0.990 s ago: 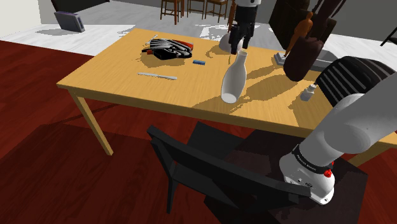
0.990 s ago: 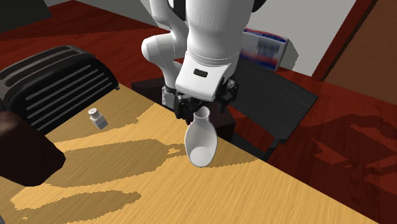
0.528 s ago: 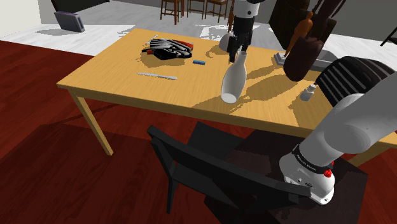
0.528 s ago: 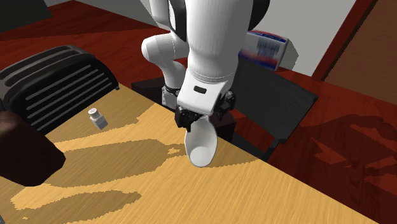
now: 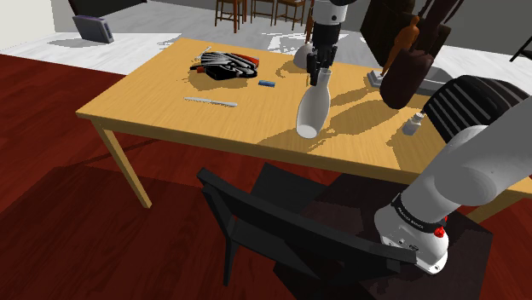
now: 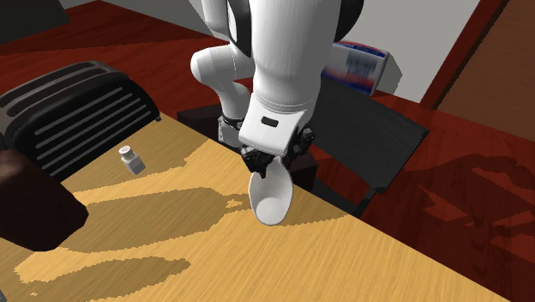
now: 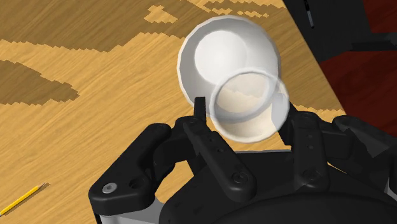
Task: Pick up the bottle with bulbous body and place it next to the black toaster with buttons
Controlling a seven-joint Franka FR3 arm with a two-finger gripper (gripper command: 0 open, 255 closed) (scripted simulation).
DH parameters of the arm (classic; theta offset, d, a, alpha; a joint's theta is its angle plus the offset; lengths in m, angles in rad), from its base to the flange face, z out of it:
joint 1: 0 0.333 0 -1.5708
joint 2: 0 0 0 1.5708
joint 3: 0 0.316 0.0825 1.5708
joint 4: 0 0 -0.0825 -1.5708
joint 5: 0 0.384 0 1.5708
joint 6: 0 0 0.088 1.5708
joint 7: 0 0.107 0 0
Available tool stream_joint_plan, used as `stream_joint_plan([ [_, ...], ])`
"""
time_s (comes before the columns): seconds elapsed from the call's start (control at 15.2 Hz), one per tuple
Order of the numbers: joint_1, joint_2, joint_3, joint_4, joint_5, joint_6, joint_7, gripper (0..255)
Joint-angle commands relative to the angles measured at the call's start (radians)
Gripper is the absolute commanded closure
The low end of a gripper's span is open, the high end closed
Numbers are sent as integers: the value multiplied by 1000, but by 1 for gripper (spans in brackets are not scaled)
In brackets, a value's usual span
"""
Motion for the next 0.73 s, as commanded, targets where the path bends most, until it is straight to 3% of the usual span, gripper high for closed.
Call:
stream_joint_plan([
  [0.0, 0, 0, 0, 0, 0, 0, 0, 255],
  [0.46, 0, 0, 0, 0, 0, 0, 0, 255],
  [0.66, 0, -5, 0, 35, 0, -40, 0, 255],
])
